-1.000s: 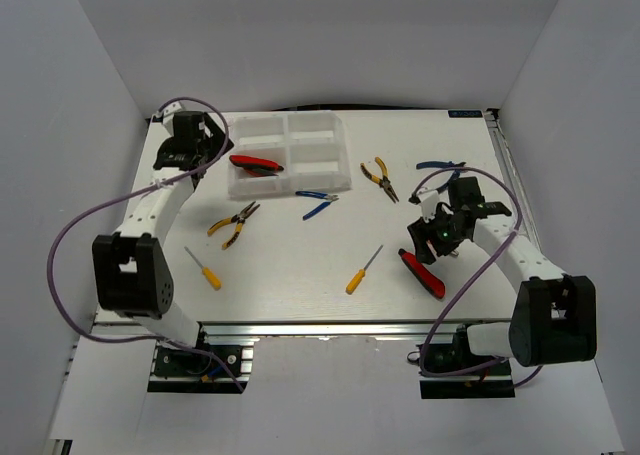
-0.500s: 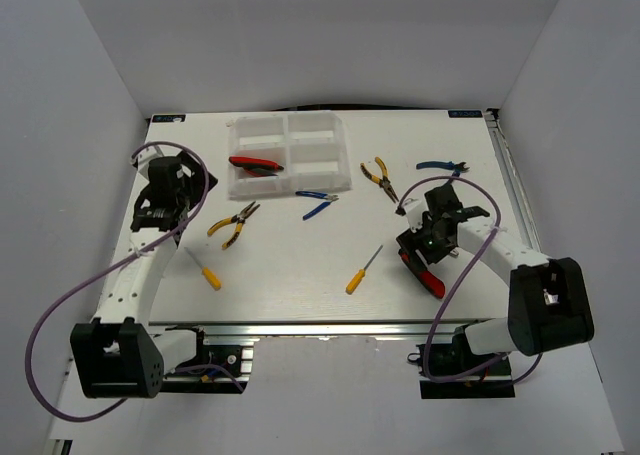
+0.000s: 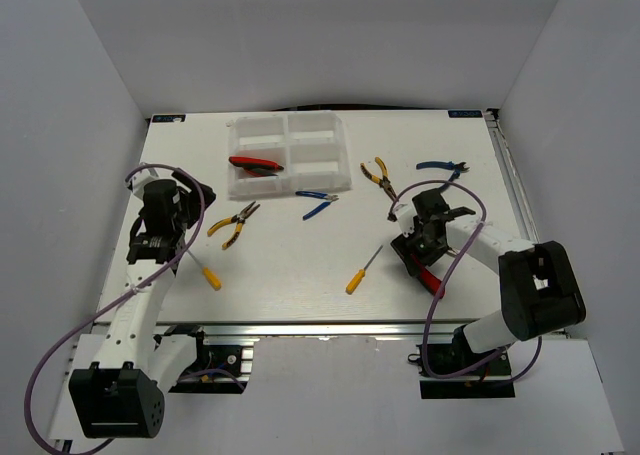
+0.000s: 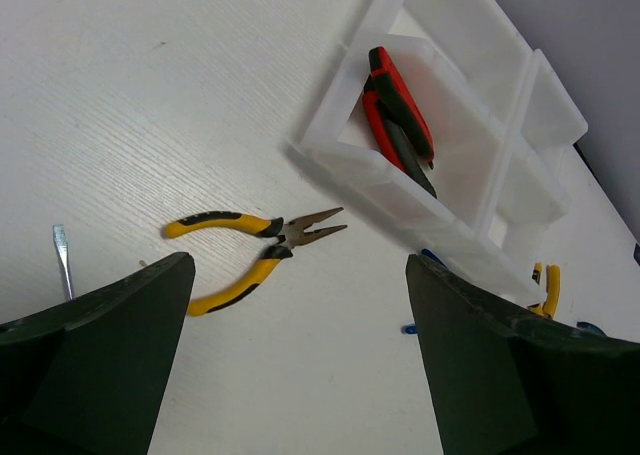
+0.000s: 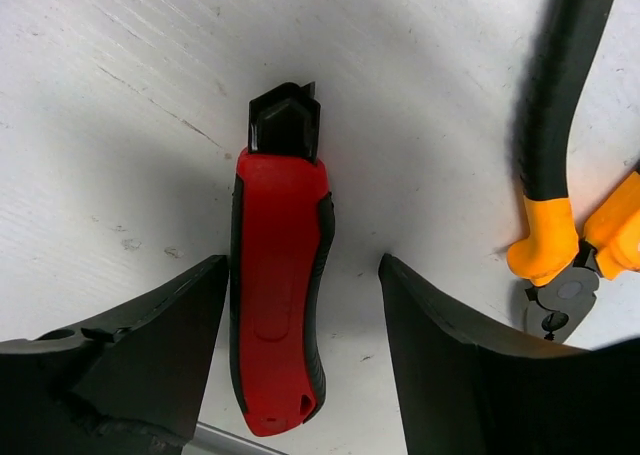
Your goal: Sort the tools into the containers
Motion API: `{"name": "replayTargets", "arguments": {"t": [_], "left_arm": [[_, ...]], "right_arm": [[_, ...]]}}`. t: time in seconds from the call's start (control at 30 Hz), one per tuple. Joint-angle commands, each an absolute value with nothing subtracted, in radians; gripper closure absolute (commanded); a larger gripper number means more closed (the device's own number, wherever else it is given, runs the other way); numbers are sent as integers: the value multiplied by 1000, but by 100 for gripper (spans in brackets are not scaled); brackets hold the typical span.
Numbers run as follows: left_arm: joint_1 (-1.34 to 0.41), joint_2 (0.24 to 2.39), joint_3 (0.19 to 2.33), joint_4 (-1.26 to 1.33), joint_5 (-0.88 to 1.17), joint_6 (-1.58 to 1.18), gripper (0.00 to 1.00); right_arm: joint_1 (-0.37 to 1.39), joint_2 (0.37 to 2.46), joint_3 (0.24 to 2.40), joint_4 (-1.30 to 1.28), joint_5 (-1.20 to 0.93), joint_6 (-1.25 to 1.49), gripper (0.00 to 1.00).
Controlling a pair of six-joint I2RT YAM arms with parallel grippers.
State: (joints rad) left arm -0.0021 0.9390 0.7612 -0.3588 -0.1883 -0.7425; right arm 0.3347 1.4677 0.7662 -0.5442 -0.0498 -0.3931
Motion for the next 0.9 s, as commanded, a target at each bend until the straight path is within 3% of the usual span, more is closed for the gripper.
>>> {"name": "replayTargets", "arguments": {"t": [0.0, 0.13, 0.37, 0.47, 0.63, 0.87], "left_arm": [[-2, 901, 753, -371, -181, -749, 2], [-2, 890, 746, -371, -181, -752, 2], [-3, 888, 744, -367, -167, -752, 2], [-2, 881, 744, -362, -163, -752, 2], [-2, 856, 738, -338, -126, -749, 3], [-3, 819, 709, -325, -61, -742, 4]], "right_arm": [[341, 1503, 724, -508, -21, -383, 32], [339, 1503, 695, -483, -12, -394, 42], [339, 1444, 725, -498, -41, -448, 88], [339, 1407, 794, -532, -81, -483, 100], [344, 1385, 980, -598, -236, -601, 100], [454, 1561, 1354, -569, -451, -624, 100]]}}
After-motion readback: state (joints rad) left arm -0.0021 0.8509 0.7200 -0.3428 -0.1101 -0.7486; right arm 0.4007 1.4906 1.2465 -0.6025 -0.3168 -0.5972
